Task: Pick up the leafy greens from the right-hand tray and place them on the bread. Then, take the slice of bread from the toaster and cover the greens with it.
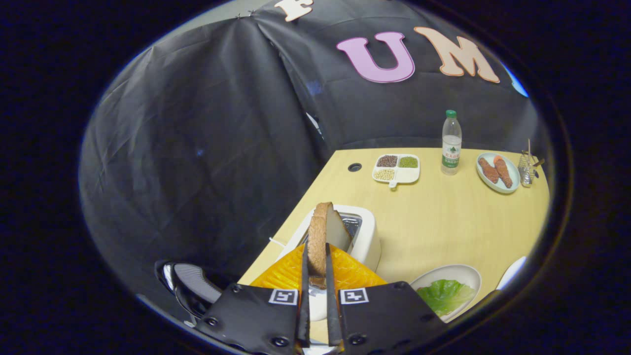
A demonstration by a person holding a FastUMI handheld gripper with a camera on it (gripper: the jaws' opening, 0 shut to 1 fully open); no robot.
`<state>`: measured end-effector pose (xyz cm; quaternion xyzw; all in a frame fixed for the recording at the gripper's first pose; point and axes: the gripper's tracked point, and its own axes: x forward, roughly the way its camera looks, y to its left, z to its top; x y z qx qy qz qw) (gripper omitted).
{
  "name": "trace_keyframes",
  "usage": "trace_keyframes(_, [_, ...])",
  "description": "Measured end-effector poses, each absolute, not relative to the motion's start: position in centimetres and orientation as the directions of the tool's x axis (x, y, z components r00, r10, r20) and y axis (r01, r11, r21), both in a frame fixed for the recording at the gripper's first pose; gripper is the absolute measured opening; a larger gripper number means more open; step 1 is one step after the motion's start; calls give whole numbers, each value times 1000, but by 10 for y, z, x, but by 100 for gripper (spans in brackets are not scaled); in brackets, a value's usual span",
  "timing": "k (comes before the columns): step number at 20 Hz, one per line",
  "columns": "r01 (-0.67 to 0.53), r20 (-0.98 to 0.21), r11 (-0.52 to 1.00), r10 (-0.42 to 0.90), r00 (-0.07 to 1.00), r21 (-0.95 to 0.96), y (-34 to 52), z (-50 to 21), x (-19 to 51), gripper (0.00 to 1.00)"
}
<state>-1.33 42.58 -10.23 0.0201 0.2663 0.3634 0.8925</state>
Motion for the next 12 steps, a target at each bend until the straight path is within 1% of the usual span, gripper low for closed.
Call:
trace_keyframes(5, [-620,-403,708,704,585,337,396,-63,-12,17])
trace_keyframes(12, [-546,-379,745,666,643,382,325,-43,2,17])
